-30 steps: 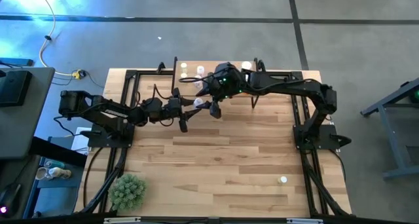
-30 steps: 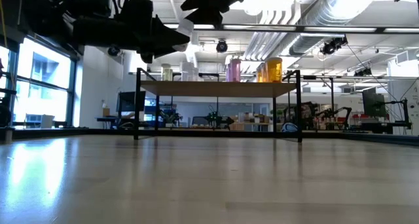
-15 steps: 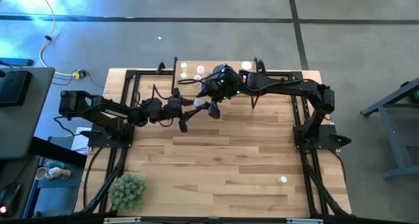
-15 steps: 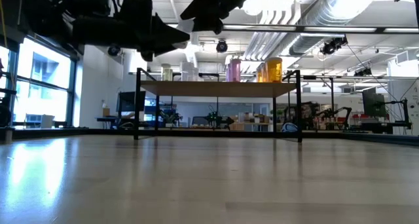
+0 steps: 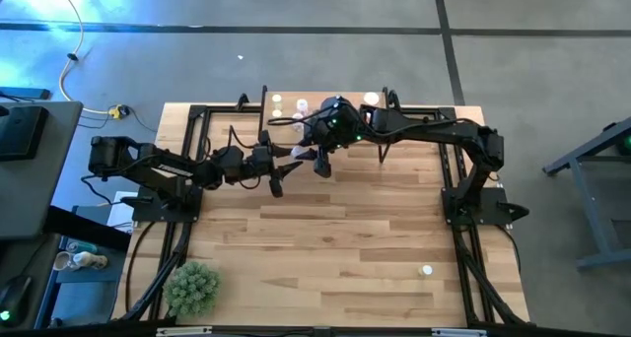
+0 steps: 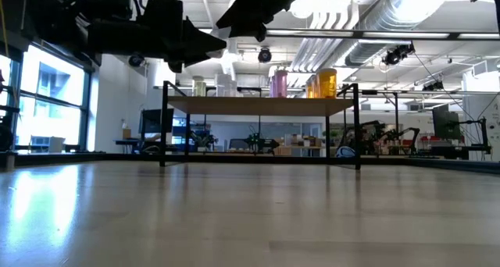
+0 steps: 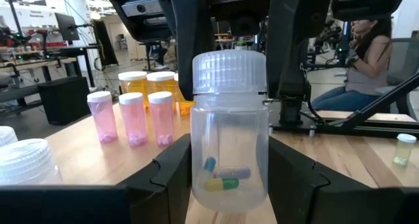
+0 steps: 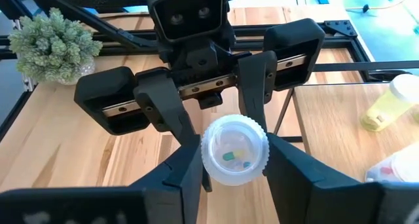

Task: Pick and place medicine bottles onto shelf by color
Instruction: Put the white pill bottle aligned with the other white pill bottles on the shelf

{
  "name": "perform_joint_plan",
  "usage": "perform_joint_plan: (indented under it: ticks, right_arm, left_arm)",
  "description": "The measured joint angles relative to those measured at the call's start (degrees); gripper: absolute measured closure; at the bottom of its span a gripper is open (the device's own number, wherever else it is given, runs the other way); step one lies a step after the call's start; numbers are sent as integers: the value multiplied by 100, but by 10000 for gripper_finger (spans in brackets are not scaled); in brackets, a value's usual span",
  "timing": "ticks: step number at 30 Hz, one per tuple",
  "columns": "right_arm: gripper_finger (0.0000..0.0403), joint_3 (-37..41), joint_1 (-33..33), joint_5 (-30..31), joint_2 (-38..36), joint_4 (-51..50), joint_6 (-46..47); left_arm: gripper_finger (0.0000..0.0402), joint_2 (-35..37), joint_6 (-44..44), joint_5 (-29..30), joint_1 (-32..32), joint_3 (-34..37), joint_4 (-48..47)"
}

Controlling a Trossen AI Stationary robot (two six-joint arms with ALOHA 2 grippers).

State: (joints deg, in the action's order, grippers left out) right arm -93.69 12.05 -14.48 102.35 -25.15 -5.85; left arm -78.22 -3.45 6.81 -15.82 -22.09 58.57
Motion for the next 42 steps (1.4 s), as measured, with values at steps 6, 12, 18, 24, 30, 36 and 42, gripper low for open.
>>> perform_joint_plan:
  ticks: [6, 12, 18, 24, 30, 36, 42]
  right_arm:
    - [278, 0, -2, 0, 0, -2, 5]
    - [278, 0, -5, -4, 0, -16, 2]
    - [278, 0, -2, 247, -15, -13, 4]
    - [278, -235, 17, 450, -44, -235, 0]
    - [278, -865, 97, 713, -46, -552, -50]
    - [278, -1198, 310, 1185, -50, -666, -15]
    - [278, -1196, 598, 1280, 111, -972, 412]
  left_arm:
    - [240, 0, 114, -15, -26, 0, -3]
    - [214, 0, 134, -11, -26, -2, -66]
    - [167, 138, 133, 193, -30, -2, -436]
    - [132, 699, 113, 633, -30, -2, -1128]
    - [129, 1422, -19, 854, -37, -2, -2097]
    - [130, 2025, 6, 1057, -41, -2, -2851]
    - [131, 2288, 29, 1060, -39, -2, -3273]
